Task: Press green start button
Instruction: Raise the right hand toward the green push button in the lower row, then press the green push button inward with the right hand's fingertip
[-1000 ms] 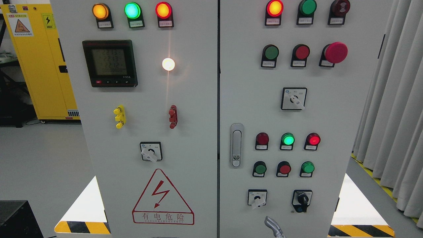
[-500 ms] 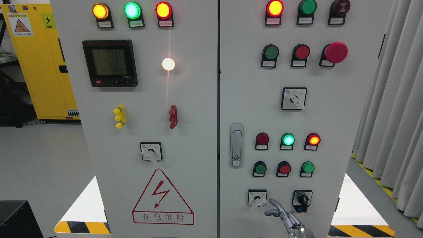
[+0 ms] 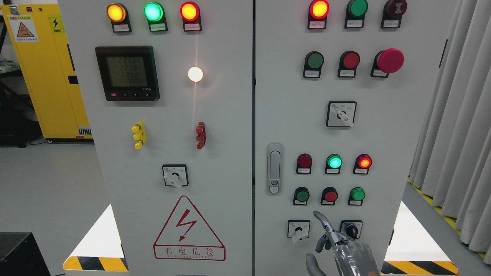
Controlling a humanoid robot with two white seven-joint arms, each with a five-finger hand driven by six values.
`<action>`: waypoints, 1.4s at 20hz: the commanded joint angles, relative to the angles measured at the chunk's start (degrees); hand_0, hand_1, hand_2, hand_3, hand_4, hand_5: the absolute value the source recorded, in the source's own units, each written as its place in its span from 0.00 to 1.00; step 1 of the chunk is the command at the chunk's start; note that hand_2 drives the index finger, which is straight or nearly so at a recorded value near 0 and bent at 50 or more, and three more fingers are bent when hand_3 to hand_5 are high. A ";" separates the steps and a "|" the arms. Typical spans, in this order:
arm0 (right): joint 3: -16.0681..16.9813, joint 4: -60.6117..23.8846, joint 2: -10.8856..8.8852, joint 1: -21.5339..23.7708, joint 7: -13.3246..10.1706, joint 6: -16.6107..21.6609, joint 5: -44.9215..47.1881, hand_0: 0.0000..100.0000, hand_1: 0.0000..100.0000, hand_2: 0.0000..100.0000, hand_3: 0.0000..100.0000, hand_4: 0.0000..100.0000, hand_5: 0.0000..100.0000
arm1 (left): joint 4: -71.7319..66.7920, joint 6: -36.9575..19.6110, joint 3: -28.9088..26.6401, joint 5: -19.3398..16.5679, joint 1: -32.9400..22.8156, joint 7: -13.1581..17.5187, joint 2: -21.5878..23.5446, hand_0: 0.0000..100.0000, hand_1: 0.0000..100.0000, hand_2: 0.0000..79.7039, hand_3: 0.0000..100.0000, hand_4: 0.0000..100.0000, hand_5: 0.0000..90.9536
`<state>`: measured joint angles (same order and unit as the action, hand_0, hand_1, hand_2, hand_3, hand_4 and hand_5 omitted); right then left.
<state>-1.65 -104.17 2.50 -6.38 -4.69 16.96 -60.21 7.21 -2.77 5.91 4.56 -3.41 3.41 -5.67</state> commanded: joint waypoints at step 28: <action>-3.19 5.99 0.05 -5.58 0.55 -2.55 -2.37 0.65 0.89 0.00 0.89 0.93 1.00 | 0.00 0.05 -0.02 0.01 -0.02 -0.07 -0.04 0.12 0.56 0.00 0.00 0.00 0.00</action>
<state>-4.58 -100.13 2.54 -11.41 -3.99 14.60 -62.84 7.21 -2.77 5.90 4.54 -3.42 3.38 -5.67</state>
